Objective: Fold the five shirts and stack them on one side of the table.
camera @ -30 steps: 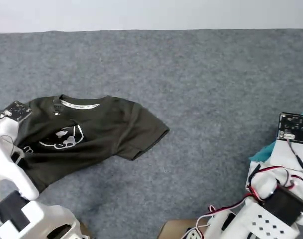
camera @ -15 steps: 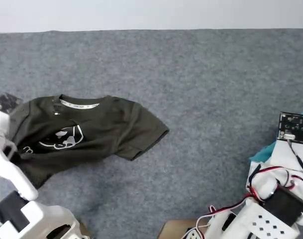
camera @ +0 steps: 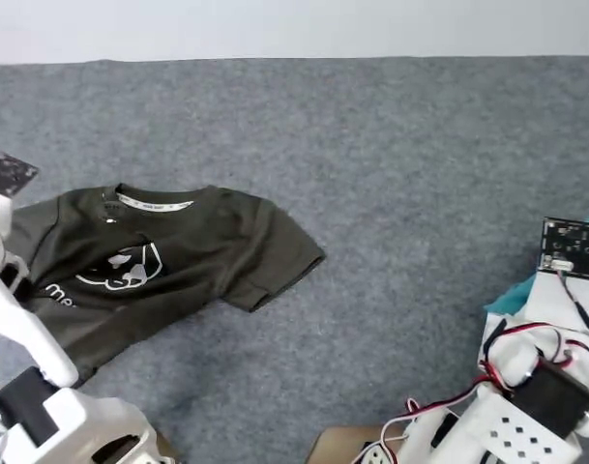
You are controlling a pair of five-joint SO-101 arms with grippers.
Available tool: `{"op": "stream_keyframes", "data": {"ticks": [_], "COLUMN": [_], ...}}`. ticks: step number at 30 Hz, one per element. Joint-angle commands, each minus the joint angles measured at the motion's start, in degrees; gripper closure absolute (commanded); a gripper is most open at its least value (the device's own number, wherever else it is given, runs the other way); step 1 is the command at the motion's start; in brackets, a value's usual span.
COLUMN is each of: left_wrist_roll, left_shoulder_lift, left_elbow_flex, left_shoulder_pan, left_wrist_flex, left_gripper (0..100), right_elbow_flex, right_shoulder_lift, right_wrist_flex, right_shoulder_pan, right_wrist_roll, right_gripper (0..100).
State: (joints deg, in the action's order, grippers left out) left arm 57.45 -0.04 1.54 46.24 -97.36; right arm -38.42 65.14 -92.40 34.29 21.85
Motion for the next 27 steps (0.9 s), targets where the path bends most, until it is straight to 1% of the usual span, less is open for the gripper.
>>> {"op": "stream_keyframes", "data": {"ticks": [1,6,9,12,16,23,27], "left_wrist_roll": [3.3,10.4,12.8,16.4,17.1,17.1,17.3], "left_shoulder_lift": [-1.3,-5.3,-8.5,-10.4,-10.5,-10.5,-10.5], "left_elbow_flex": [1.9,14.3,21.5,26.0,29.2,35.2,36.9], "left_shoulder_pan": [-0.2,1.3,1.3,1.0,1.3,1.6,2.8], "left_wrist_flex": [-3.3,-3.2,-3.0,-2.6,3.4,16.4,21.6], "left_gripper": [86,86,86,86,82,80,78], "right_elbow_flex": [0.3,0.2,0.2,0.2,0.2,0.2,0.2], "right_shoulder_lift": [0.9,0.9,0.9,0.9,0.9,0.9,0.9], "right_wrist_flex": [0.5,0.5,0.5,0.5,0.5,0.5,0.5], "right_shoulder_pan": [-0.7,-0.7,-0.7,-0.7,-0.7,-0.7,-0.7], "right_wrist_roll": [0.1,0.1,0.1,0.1,0.1,0.1,0.2], "right_gripper": [98.7,98.7,98.7,98.7,98.7,98.7,98.7]}}
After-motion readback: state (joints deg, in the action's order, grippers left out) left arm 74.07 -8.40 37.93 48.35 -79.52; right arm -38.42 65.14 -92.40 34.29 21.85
